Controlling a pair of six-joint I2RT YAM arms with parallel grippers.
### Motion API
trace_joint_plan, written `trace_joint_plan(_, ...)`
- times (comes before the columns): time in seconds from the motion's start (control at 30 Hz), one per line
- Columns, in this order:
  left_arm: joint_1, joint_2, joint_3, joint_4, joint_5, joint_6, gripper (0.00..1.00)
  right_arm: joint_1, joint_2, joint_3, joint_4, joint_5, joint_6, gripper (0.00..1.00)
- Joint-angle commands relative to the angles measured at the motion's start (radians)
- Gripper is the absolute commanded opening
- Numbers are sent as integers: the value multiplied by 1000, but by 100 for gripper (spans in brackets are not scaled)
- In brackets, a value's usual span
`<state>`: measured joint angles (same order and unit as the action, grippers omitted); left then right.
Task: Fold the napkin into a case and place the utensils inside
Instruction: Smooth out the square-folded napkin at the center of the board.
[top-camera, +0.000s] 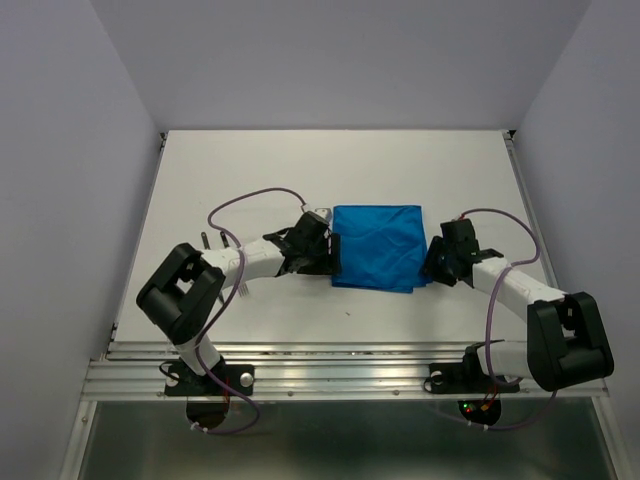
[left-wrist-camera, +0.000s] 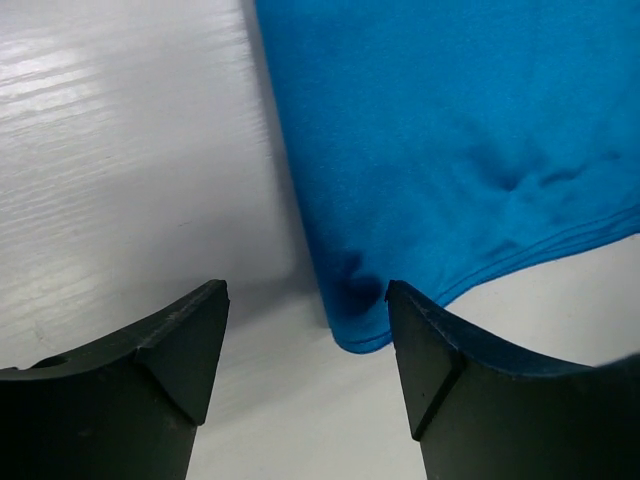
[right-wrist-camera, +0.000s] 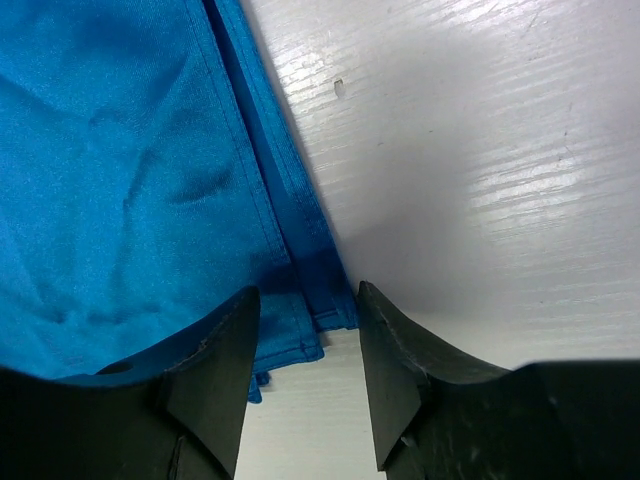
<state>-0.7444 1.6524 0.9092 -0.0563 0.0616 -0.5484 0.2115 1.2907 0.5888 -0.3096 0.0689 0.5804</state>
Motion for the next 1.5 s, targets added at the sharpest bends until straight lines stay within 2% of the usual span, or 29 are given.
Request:
trace_joint_plan(0.0,-4,0,-26,110,66,-34,72,9,-24,-14,10,-21,13,50)
trace_joint_plan(0.2,-4,7,-50,168,109,-65,72,9,2,-24,35,-99,-5,49)
trace_joint_plan(0.3,-4,30,-44,167,110,-64,67,9,13,-30,43,-101,-8,43)
trace_joint_plan(0.43,-4,58,-39,171,118,-59,58,9,22,-27,46,-112,-11,27)
trace_joint_plan(0.5,-4,72,-39,179,127,-58,52,9,19,-27,46,-113,-13,16)
trace_joint_plan(0.57,-6,78,-38,184,129,-61,49,9,18,-26,46,-116,-16,11)
trace_joint_plan(0.67,-4,81,-30,188,136,-59,38,9,9,-23,41,-115,-17,1)
trace_joint_plan(0.8,-6,80,-23,202,179,-65,14,9,-24,-21,44,-127,-11,1)
trace_joint_plan(0.9,-4,78,-23,230,213,-81,0,9,-47,-15,40,-138,-7,1)
trace_joint_plan(1.17,4,8,-75,374,313,-162,0,9,-94,0,12,-170,-4,1)
trace_joint_plan(1.3,8,-22,-108,403,313,-162,0,9,-103,-6,-8,-147,-4,1)
trace_joint_plan(1.4,14,-31,-164,449,337,-142,0,9,-111,-15,-29,-107,10,10)
trace_joint_plan(1.47,20,-25,-208,490,349,-136,0,9,-120,-21,-42,-78,27,27)
